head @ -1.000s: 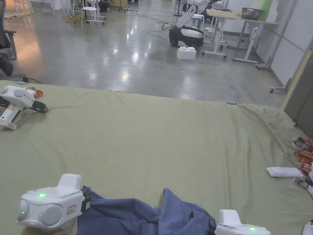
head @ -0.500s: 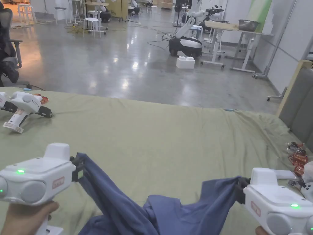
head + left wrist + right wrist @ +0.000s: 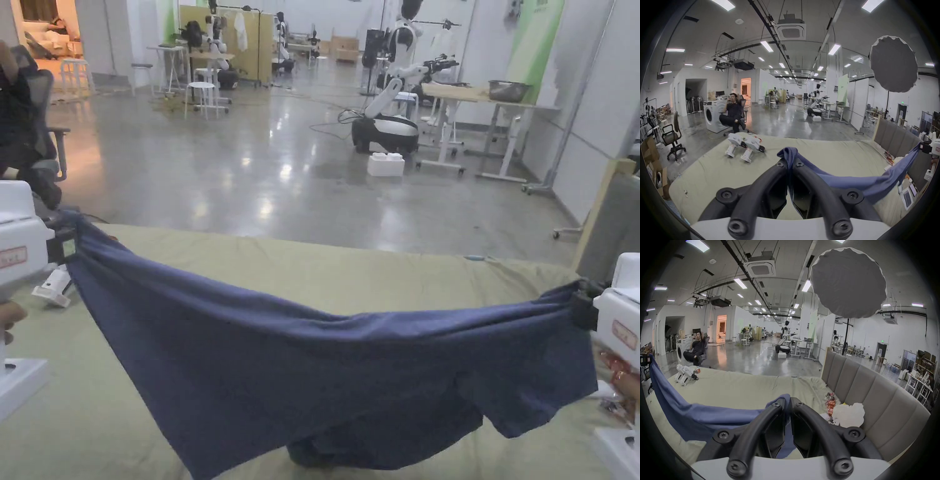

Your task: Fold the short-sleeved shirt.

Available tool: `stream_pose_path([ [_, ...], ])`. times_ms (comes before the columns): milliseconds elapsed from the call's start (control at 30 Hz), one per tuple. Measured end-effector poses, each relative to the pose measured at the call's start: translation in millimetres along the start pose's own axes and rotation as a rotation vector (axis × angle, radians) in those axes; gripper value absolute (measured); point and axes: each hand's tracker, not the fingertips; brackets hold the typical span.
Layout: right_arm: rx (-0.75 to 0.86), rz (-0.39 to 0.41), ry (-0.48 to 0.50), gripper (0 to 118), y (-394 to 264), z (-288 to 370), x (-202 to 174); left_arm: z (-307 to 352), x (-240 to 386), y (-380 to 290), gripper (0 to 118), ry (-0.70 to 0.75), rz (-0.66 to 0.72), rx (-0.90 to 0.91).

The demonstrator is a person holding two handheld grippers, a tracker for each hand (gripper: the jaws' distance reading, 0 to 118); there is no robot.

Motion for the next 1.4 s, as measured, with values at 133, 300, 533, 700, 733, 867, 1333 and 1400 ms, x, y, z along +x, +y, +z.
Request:
stream_pose_path([
  [133, 0.017, -0.013, 0.01, 4, 25.0, -8.7, -1.7, -5.5, -4.1, 22.8, 1, 0.023, 0.011, 0.015],
  [300, 0.025, 0.011, 0.011, 4, 50.3, -23.5, -18.8, -24.7, -0.2, 37.8, 1, 0.051, -0.008, -0.002],
  [533, 0.034, 0.01, 0.005, 4, 87.0, -51.9, -32.7, -47.4, 6.4, 55.9, 1, 0.06, 0.0, -0.008],
  [700, 0.072, 0.01, -0.014, 4, 116.8, -56.3, -33.2, -52.0, 4.5, 76.6, 1, 0.064, 0.02, 0.025],
  [733, 0.077, 0.015, -0.017, 4, 120.4, -57.3, -31.4, -51.1, 5.0, 79.1, 1, 0.065, 0.016, 0.032],
  [867, 0.096, 0.032, -0.028, 4, 121.9, -56.8, -27.7, -51.3, 1.6, 75.3, 1, 0.062, 0.011, 0.038],
  [1333, -0.066, 0.081, -0.009, 4, -28.2, -19.6, -23.1, -15.1, -14.4, -94.1, 1, 0.004, 0.088, -0.161],
  [1400, -0.101, 0.073, -0.006, 4, -54.5, -10.9, -19.4, -0.1, -16.1, -122.5, 1, -0.005, 0.094, -0.205],
])
